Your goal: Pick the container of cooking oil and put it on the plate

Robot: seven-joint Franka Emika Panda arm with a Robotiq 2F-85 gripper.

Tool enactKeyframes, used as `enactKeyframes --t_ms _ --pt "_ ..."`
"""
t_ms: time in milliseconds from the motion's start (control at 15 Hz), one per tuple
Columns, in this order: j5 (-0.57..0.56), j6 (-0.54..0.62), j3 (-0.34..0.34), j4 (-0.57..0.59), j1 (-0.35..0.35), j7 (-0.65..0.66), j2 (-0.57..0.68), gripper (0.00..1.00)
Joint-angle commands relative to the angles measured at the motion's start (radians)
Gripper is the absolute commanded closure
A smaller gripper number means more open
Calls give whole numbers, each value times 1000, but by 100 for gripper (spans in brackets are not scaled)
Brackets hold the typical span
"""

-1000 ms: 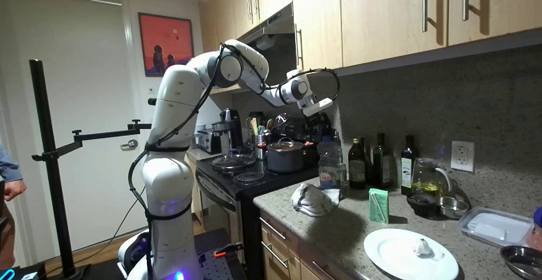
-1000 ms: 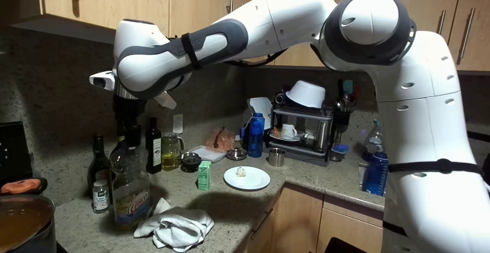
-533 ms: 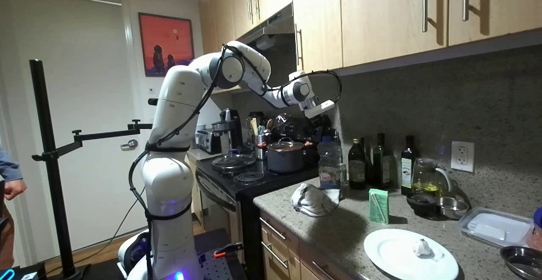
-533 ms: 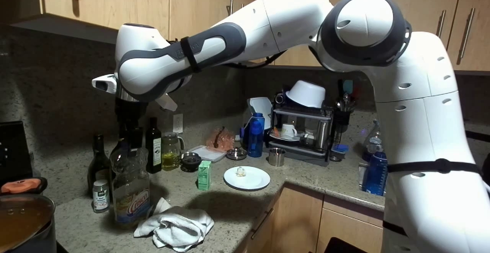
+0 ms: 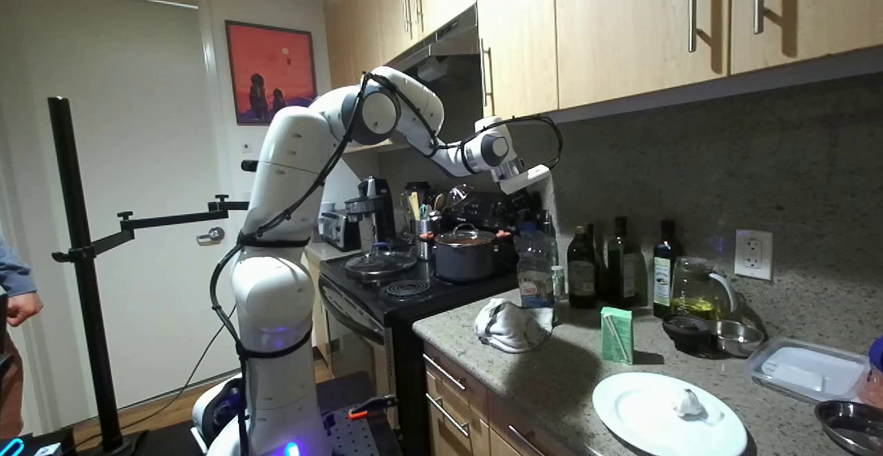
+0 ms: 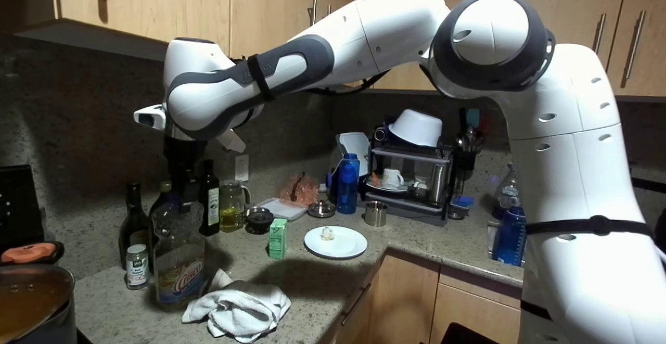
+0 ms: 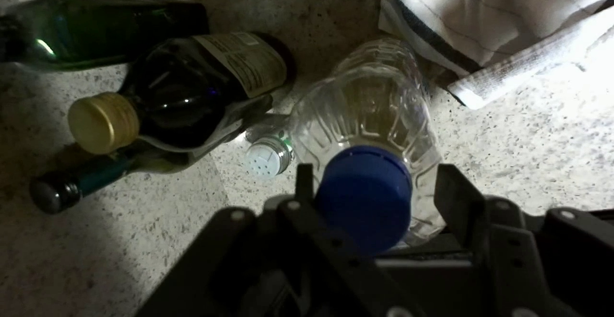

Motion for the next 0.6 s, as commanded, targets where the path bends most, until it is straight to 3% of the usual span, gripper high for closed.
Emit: enactKeyframes --t_ms 0,400,533 --pt "-9 -20 3 -1 -3 -13 -6 63" --pt "-17 -47 2 0 0 -7 -21 78" --pt "-21 -54 1 2 1 -5 -24 79"
